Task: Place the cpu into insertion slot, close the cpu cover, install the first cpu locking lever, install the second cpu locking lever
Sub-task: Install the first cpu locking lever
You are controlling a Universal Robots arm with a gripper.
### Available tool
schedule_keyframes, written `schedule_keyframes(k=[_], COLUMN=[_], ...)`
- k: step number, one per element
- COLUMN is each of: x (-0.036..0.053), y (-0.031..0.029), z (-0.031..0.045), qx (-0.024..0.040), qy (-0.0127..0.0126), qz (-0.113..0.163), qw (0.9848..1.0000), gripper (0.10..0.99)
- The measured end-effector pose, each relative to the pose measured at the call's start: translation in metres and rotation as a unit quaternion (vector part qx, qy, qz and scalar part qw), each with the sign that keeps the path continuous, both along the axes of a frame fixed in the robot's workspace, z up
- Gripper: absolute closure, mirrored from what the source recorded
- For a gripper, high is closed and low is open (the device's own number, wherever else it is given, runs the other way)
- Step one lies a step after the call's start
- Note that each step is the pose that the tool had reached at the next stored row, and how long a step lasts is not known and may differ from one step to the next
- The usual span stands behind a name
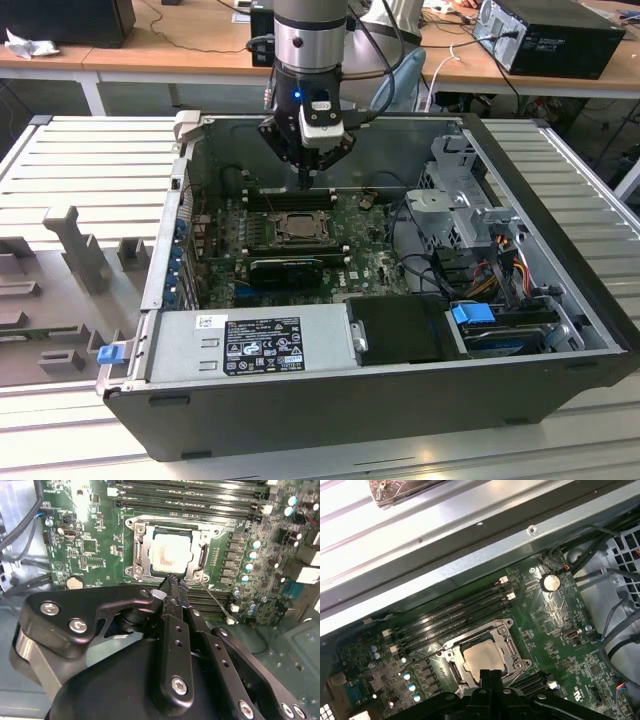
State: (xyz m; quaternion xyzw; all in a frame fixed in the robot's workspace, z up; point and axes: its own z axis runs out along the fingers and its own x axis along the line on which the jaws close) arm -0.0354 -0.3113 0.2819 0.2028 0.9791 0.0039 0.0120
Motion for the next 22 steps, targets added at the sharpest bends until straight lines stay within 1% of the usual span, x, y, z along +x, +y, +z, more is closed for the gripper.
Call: schedule_keyframes(k=[1,2,4,6,8,10,12,14,15,16,17,18,19,20,21,22], x=[0.0000,0.0000,0.0000,0.0000,0.0000,0.0000,0.0000,0.0000,0.0000,0.0000,0.0000,0.0000,-0.0001,-0.0008,-0.0032,-0.0060], y=[0.0000,0.0000,0.0000,0.0000,0.0000,0.0000,0.0000,0.0000,0.0000,0.0000,0.0000,0.0000,0.0000,-0.0001,-0.0002,-0.0002], z=[-0.0001,-0.0002,-0.0004,-0.0006,-0.0007,-0.0009,-0.0011,-0.0012,-0.0014,-0.0016,-0.0018,-0.0020,-0.0024,-0.0031,-0.0043,-0.0054], qx=[0.0000,0.0000,0.0000,0.0000,0.0000,0.0000,0.0000,0.0000,0.0000,0.0000,0.0000,0.0001,0.0002,0.0010,0.0029,0.0052], qy=[0.0000,0.0000,0.0000,0.0000,0.0000,0.0000,0.0000,0.0000,0.0000,0.0000,0.0000,0.0000,-0.0001,-0.0002,-0.0005,-0.0009], qz=[0.007,0.021,0.042,0.064,0.077,0.098,0.110,0.124,0.136,0.150,0.165,0.172,0.176,0.183,0.185,0.186], qw=[1.0000,0.9998,0.9991,0.9979,0.9970,0.9952,0.9939,0.9923,0.9907,0.9887,0.9863,0.9852,0.9845,0.9832,0.9827,0.9826], gripper=[0.980,0.980,0.980,0.980,0.980,0.980,0.980,0.980,0.980,0.980,0.980,0.980,0.980,0.980,0.980,0.980])
